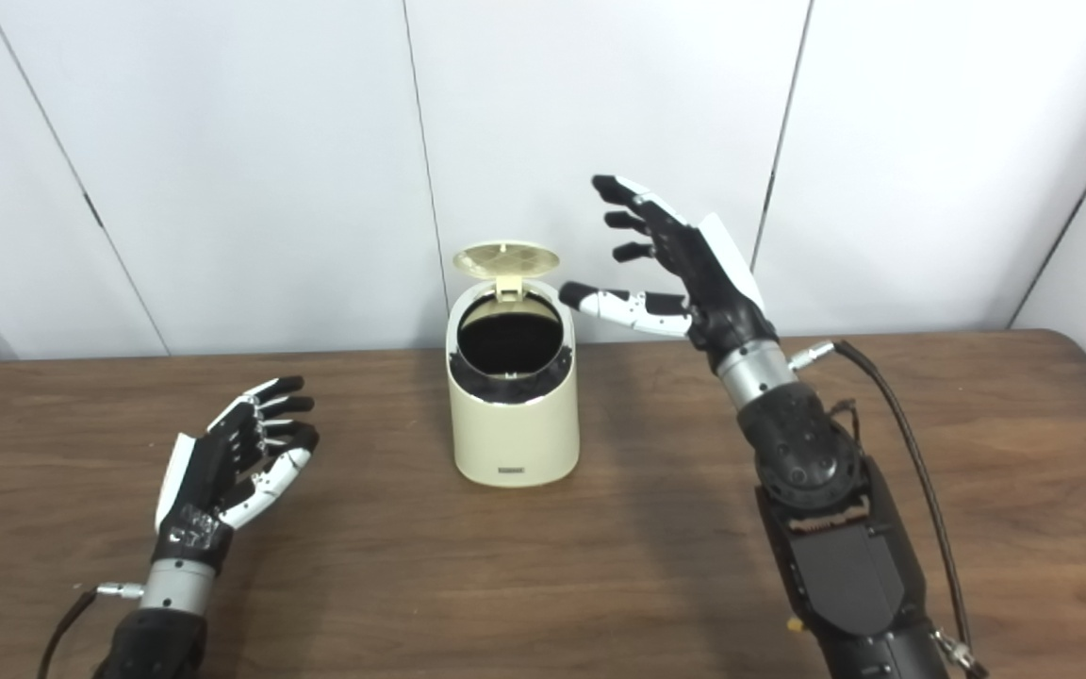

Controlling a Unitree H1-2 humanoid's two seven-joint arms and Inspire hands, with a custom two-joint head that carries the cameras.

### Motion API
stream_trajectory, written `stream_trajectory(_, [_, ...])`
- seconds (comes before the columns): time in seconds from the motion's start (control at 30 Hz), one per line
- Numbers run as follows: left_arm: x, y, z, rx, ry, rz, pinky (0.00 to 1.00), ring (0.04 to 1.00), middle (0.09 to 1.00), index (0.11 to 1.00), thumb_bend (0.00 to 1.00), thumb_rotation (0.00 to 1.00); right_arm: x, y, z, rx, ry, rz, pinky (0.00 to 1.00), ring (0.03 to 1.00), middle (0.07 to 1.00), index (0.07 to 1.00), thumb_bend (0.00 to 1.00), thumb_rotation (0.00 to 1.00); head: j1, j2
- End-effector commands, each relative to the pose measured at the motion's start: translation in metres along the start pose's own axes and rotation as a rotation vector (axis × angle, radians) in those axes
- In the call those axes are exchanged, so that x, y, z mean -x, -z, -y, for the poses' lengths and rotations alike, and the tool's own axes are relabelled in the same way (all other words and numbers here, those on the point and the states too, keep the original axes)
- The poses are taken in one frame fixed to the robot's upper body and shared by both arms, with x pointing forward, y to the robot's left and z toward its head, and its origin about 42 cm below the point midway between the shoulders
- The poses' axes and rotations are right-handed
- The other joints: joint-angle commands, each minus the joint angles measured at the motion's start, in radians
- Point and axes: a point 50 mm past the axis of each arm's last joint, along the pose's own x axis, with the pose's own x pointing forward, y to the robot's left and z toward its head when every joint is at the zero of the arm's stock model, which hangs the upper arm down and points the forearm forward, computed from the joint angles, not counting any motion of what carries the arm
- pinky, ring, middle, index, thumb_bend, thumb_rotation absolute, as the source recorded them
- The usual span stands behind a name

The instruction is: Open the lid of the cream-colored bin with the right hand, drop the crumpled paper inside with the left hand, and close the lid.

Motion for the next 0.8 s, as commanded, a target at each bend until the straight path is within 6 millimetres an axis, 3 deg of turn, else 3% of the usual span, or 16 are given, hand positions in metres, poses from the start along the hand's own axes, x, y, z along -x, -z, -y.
stream_trajectory(0.0, [-0.016,-0.015,-0.005,-0.015,-0.016,0.083,0.53,0.646,0.735,0.801,0.57,0.36,-0.015,-0.023,0.010,0.038,0.002,0.089,0.75,0.845,0.885,0.859,0.65,0.58,0.000,0.001])
stream_trajectory(0.2, [-0.017,-0.015,-0.005,-0.019,-0.013,0.081,0.52,0.640,0.721,0.786,0.61,0.48,-0.021,-0.026,0.006,0.062,-0.030,0.083,0.76,0.842,0.890,0.862,0.65,0.65,0.002,0.004])
stream_trajectory(0.47, [-0.017,-0.012,-0.003,-0.003,-0.008,0.070,0.54,0.654,0.735,0.793,0.63,0.44,-0.029,-0.035,-0.002,0.062,-0.094,0.076,0.79,0.881,0.930,0.880,0.60,0.63,0.007,-0.002])
stream_trajectory(0.77, [-0.014,-0.012,-0.001,-0.003,-0.005,0.068,0.54,0.659,0.741,0.789,0.62,0.42,-0.037,-0.034,-0.009,0.075,-0.131,0.081,0.80,0.903,0.936,0.866,0.62,0.59,0.014,-0.001])
